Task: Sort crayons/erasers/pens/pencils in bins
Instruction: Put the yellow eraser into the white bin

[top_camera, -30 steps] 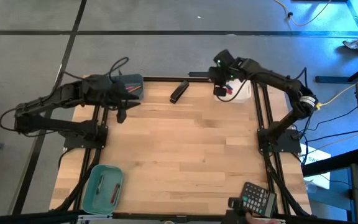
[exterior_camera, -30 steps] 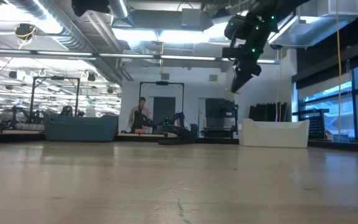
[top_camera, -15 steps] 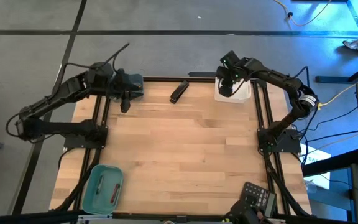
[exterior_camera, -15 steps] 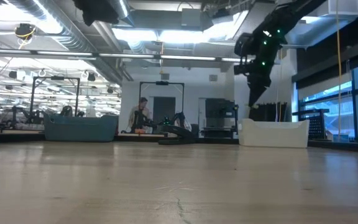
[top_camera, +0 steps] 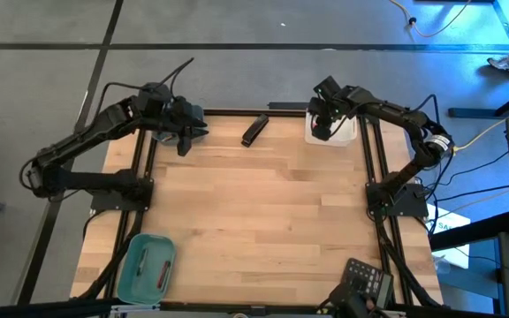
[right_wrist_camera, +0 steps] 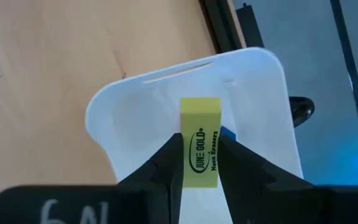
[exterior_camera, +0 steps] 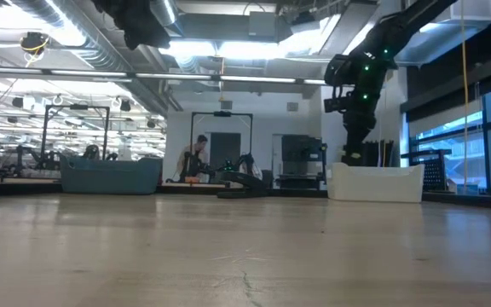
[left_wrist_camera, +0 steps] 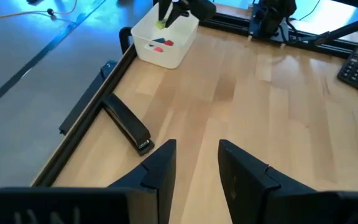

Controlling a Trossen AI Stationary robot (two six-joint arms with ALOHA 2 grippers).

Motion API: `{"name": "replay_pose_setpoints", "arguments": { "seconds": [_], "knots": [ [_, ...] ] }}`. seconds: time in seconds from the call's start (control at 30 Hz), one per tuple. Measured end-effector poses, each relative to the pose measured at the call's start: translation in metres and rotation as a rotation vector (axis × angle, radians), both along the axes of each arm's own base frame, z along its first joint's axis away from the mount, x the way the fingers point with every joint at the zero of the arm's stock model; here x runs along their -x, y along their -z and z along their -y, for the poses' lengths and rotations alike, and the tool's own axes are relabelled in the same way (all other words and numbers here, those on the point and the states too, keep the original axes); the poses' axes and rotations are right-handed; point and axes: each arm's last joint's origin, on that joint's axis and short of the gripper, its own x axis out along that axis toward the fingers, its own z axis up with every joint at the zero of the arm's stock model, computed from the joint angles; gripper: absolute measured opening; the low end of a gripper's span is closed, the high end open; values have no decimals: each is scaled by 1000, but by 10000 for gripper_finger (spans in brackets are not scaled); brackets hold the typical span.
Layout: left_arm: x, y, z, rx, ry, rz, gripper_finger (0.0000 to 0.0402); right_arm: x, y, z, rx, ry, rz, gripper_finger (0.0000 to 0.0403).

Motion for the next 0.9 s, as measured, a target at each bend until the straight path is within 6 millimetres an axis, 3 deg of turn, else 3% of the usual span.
{"name": "replay_pose_setpoints", "arguments": {
  "seconds": [0.47, 0.9],
  "knots": [
    [6, -1, -7, 2, -26, 7, 111, 6, 2, 13, 8, 54, 53, 94],
    [9, -2, -8, -51, -75, -7, 111, 8, 52, 39, -120, 186, -10, 94]
  ]
}}
